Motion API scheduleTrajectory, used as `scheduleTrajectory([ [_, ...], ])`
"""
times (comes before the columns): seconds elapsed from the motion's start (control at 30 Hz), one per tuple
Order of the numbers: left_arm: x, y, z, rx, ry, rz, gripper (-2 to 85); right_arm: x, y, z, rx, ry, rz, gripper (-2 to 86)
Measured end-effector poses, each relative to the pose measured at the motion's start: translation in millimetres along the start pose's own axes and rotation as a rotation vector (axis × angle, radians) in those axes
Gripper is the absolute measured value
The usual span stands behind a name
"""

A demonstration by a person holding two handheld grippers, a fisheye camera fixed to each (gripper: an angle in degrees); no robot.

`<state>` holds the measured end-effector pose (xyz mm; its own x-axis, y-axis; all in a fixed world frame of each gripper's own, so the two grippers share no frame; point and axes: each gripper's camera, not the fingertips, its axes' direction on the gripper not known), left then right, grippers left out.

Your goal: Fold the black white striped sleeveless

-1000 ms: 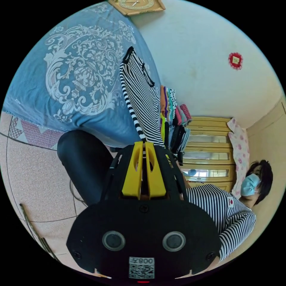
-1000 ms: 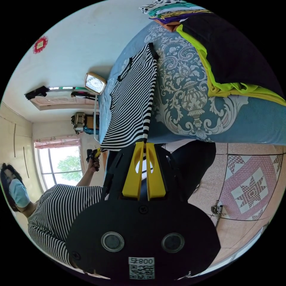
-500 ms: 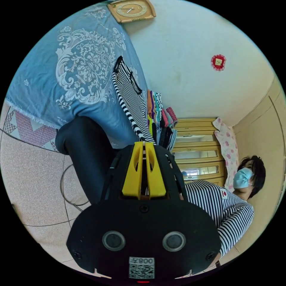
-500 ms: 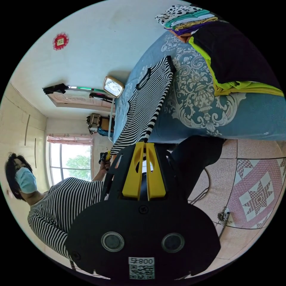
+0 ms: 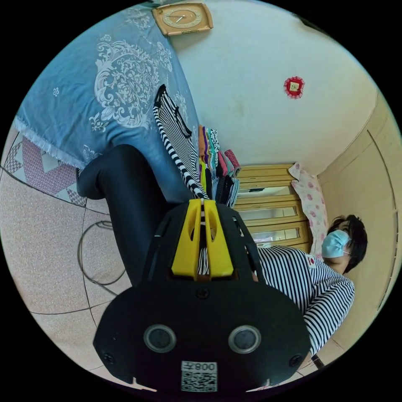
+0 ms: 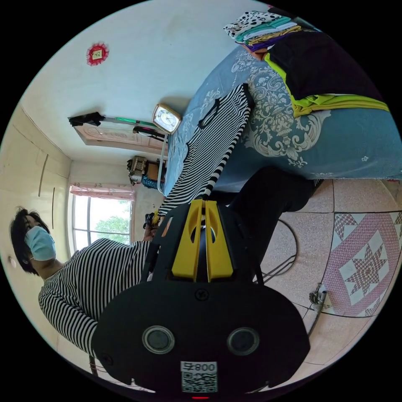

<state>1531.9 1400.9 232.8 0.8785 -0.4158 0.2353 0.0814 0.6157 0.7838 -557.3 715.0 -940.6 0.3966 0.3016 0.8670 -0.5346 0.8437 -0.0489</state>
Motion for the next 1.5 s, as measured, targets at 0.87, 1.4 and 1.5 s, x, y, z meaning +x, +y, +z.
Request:
scheduleTrajectory([
  [0.87, -96.3, -54.8, 72.0, 0.032, 0.042, -0.004, 0.9, 90.2, -26.6, 27.6, 0.056, -0.032, -0.003, 0.8],
  [1.4, -149.3, -310.1, 217.3, 0.044, -0.006, 0.07, 1.0, 174.4, -249.0, 117.8, 0.09, 0.038, -0.024, 0.7],
  [1.5, -166.8, -367.2, 252.9, 0.047, -0.03, 0.063, 1.0, 196.2, -300.2, 142.7, 0.089, 0.054, -0.017, 0.7],
])
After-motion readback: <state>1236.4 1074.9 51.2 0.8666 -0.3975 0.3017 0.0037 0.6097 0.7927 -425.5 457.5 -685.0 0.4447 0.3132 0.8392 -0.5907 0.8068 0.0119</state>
